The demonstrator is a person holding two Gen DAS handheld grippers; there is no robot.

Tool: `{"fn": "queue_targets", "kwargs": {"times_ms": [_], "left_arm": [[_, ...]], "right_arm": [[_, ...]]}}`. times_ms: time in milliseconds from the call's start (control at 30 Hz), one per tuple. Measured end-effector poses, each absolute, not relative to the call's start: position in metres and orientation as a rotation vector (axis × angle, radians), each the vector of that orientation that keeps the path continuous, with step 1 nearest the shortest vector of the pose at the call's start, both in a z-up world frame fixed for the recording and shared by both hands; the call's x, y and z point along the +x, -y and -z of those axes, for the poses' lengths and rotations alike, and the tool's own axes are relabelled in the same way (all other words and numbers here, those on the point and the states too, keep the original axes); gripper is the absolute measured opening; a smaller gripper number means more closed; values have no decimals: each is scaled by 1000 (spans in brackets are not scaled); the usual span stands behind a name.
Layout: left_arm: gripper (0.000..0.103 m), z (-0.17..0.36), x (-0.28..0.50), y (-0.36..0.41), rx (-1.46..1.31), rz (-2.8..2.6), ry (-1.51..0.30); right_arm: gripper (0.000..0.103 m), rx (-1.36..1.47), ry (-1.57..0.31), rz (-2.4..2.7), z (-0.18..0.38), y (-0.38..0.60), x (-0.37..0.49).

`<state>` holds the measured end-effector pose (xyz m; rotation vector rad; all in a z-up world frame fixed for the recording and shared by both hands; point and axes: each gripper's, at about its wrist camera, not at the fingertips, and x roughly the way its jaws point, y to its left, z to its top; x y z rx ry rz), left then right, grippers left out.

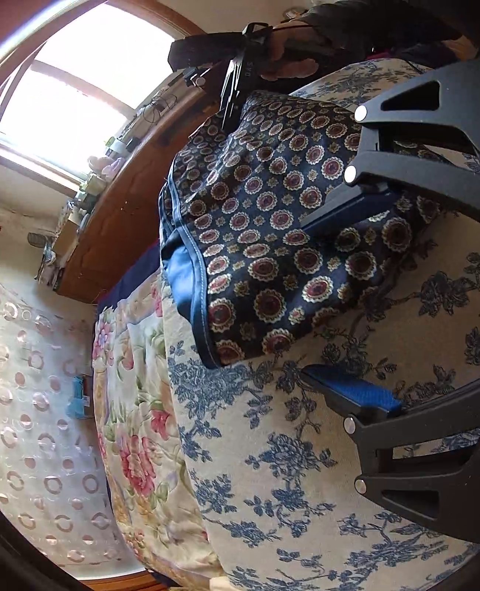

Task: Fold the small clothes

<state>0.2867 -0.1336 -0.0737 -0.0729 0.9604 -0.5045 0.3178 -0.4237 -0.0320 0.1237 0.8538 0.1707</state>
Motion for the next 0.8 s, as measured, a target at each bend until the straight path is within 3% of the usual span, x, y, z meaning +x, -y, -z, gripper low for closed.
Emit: {"fn": "queue_targets", "kwargs": {"times_ms": [100,200,300,333,433,800], "left_arm": [[57,73,289,139,-64,521,-963],[50,73,292,143,-72,540,-970],[42,74,295,143,-100,560,-970],[31,74,296,143,-107,563,-969],[9,73,298,147,-117,588,-975],[5,11,266,139,-112,623,-782]], "right_arm": [[73,136,-851,-191,36,431,317],[62,105,-829,-189,37,434,311],[38,38,-798,-183,33,425,302],[26,24,-795,-186,36,421,302],[10,1,-794,-211,37,415,298],[6,-67,-621,-219,-9,398,259]]}}
